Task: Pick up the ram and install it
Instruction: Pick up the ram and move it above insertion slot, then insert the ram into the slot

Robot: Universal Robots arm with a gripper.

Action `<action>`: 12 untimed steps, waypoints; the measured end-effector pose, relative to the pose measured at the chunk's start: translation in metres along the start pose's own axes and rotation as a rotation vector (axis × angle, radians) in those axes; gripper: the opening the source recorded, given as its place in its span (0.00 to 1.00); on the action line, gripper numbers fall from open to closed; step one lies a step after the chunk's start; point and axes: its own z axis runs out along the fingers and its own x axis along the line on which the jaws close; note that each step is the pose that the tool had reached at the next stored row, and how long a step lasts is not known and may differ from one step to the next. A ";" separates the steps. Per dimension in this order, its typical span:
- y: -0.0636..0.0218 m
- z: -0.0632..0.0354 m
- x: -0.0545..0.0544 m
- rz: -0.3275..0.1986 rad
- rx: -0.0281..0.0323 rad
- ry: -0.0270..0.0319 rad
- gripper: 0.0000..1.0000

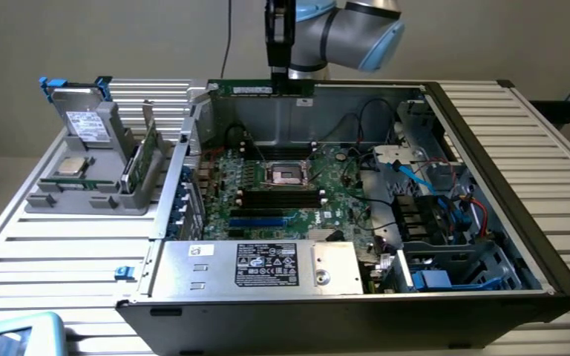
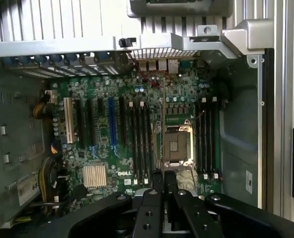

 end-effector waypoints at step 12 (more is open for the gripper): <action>-0.0117 0.0033 -0.001 -0.002 0.0008 0.0000 0.13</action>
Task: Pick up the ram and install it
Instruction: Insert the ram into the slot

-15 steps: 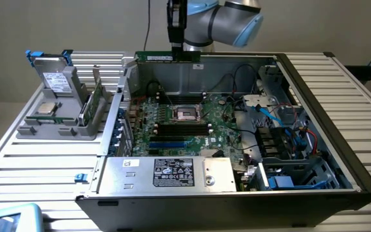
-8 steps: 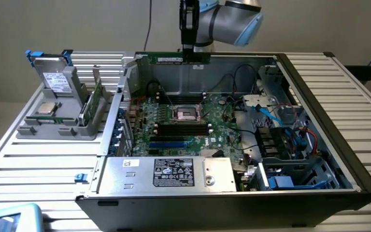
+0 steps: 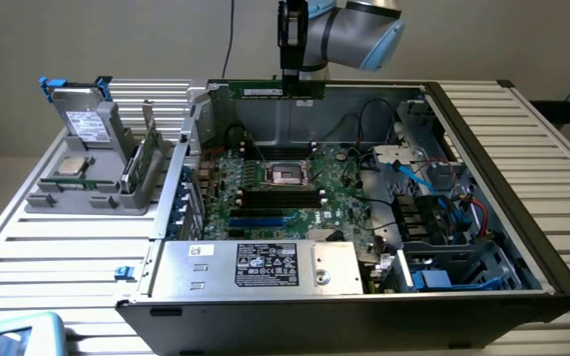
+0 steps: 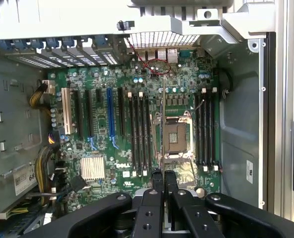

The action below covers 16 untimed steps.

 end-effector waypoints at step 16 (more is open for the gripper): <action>-0.0024 0.0118 0.000 -0.001 -0.0065 0.0010 0.13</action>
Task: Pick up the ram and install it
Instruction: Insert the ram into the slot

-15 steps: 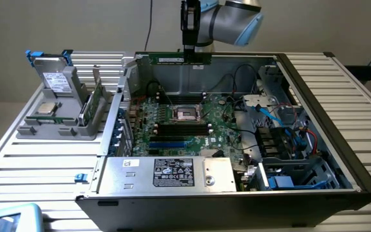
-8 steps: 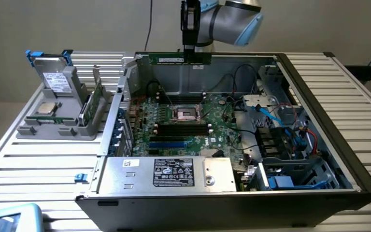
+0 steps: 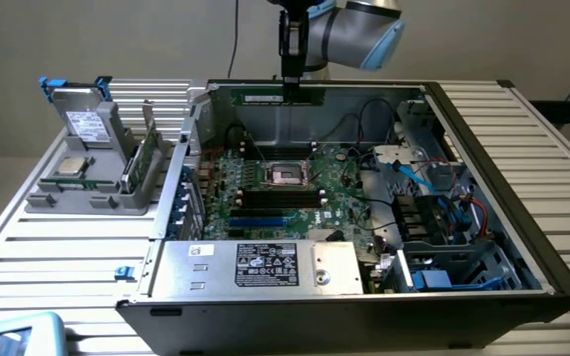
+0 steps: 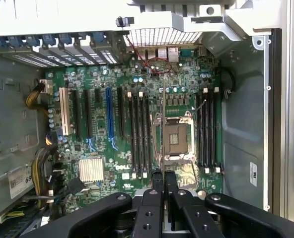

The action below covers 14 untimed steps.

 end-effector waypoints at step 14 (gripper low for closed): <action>-0.0073 0.0152 0.012 -0.007 -0.0159 0.0153 0.13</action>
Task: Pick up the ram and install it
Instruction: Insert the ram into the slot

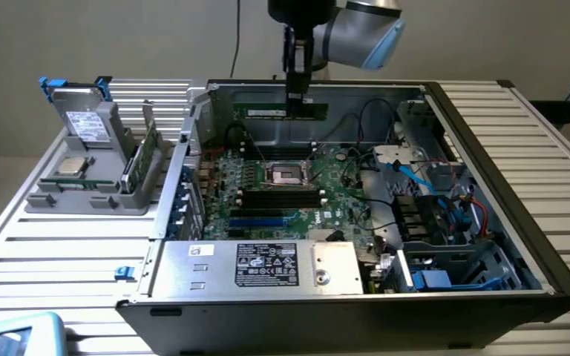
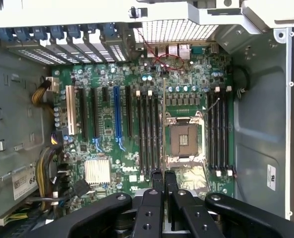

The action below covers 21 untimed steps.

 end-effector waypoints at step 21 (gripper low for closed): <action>-0.0014 0.0382 0.001 -0.009 -0.0001 0.0002 0.13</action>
